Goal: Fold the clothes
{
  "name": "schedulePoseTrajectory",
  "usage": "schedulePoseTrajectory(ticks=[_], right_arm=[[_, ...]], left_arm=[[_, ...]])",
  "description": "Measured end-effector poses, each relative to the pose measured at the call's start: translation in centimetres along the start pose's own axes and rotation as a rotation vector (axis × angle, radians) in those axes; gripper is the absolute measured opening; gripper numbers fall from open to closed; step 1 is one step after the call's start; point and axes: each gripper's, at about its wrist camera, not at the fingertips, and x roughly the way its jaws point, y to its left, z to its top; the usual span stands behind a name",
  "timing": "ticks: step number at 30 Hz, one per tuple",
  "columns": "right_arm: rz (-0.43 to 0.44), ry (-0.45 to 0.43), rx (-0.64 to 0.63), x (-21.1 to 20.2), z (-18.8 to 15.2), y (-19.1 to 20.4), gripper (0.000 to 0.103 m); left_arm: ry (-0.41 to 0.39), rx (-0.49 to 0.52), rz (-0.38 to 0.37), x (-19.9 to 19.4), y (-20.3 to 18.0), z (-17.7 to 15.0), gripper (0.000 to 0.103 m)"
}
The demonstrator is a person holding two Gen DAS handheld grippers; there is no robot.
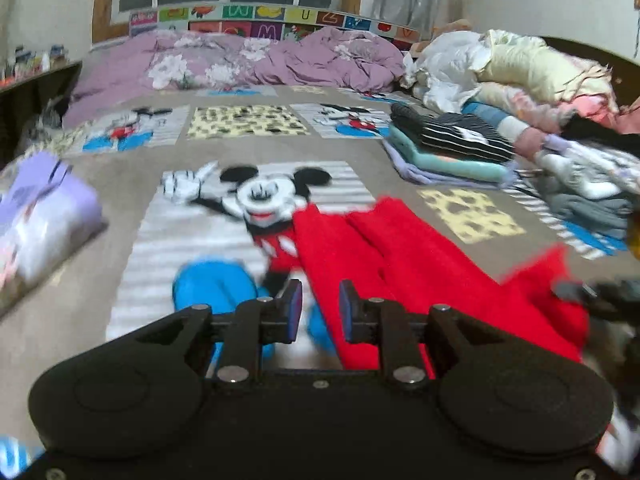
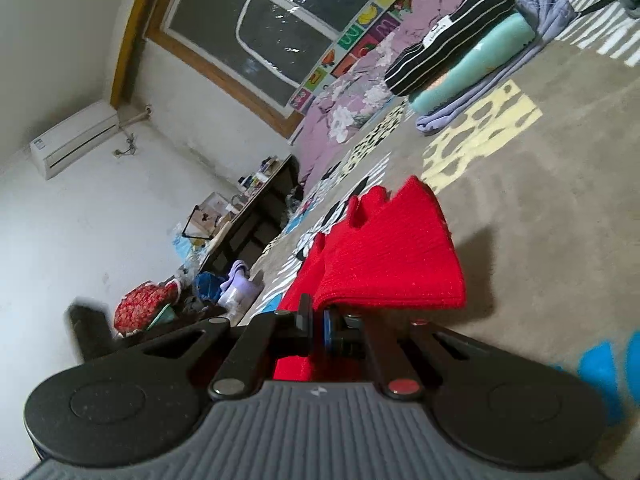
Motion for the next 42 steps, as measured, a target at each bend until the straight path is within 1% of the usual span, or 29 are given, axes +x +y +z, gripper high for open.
schedulePoseTrajectory(ticks=[4, 7, 9, 12, 13, 14, 15, 16, 18, 19, 23, 25, 26, 28, 30, 32, 34, 36, 38, 40, 42], right_arm=[[-0.004, -0.023, 0.009, -0.4, 0.8, 0.8, 0.007], [-0.030, -0.019, -0.014, -0.4, 1.3, 1.9, 0.007], [-0.054, -0.006, -0.034, -0.3, 1.6, 2.8, 0.007], [-0.105, 0.027, -0.062, 0.0, 1.6, 3.9, 0.007], [-0.123, 0.036, -0.075, 0.0, 1.5, 4.2, 0.007], [-0.141, 0.044, -0.086, 0.0, 1.4, 4.6, 0.007], [-0.156, 0.048, -0.096, 0.0, 1.4, 4.9, 0.007], [-0.170, 0.052, -0.104, -0.1, 1.5, 5.2, 0.007], [-0.199, 0.057, -0.116, -0.1, 1.7, 5.8, 0.007], [-0.213, 0.060, -0.122, -0.2, 1.9, 6.1, 0.007], [-0.271, 0.092, -0.155, 0.4, 2.7, 7.6, 0.007], [-0.292, 0.114, -0.177, 0.9, 3.1, 8.5, 0.007], [-0.302, 0.125, -0.189, 1.1, 3.3, 8.9, 0.007], [-0.324, 0.150, -0.218, 1.9, 3.7, 9.8, 0.007], [-0.343, 0.171, -0.248, 2.5, 3.9, 10.6, 0.007], [-0.359, 0.188, -0.270, 3.2, 4.2, 11.2, 0.007], [-0.374, 0.200, -0.283, 3.8, 4.5, 11.7, 0.007], [-0.392, 0.211, -0.293, 4.4, 4.8, 12.1, 0.007], [-0.409, 0.221, -0.305, 5.0, 5.1, 12.5, 0.007], [-0.427, 0.232, -0.313, 5.6, 5.4, 12.8, 0.007], [-0.436, 0.238, -0.308, 6.0, 5.7, 13.0, 0.007]], left_arm=[[0.004, 0.021, -0.081, -3.4, -1.9, -3.5, 0.018], [0.037, 0.074, -0.077, -4.4, -3.5, -5.6, 0.018], [0.035, 0.112, -0.104, -5.1, -4.5, -6.7, 0.018], [0.123, 0.214, -0.098, -4.3, -6.2, -8.9, 0.018], [0.118, 0.219, -0.101, -4.1, -6.3, -9.4, 0.018], [0.108, 0.219, -0.104, -4.0, -6.3, -9.8, 0.018], [0.103, 0.194, -0.115, -4.2, -5.9, -9.7, 0.019], [0.088, 0.163, -0.130, -4.6, -5.4, -9.3, 0.023], [0.030, 0.126, -0.151, -5.5, -4.6, -9.0, 0.049], [0.000, 0.108, -0.161, -5.9, -4.1, -8.8, 0.050], [-0.081, 0.131, -0.208, -7.1, -3.9, -8.5, 0.050], [-0.115, 0.220, -0.265, -8.5, -4.7, -8.9, 0.053], [-0.125, 0.272, -0.288, -8.9, -5.4, -9.2, 0.057], [-0.117, 0.324, -0.279, -8.6, -6.4, -9.7, 0.058], [-0.103, 0.341, -0.250, -7.8, -6.7, -9.8, 0.058], [-0.094, 0.340, -0.266, -7.2, -6.9, -9.9, 0.058], [-0.078, 0.361, -0.279, -6.9, -7.1, -10.3, 0.058], [-0.042, 0.396, -0.272, -6.1, -7.5, -10.9, 0.058], [0.013, 0.420, -0.267, -5.3, -8.0, -11.5, 0.058], [0.034, 0.434, -0.272, -5.0, -8.1, -11.8, 0.058], [0.041, 0.408, -0.287, -5.0, -7.7, -11.7, 0.058]])
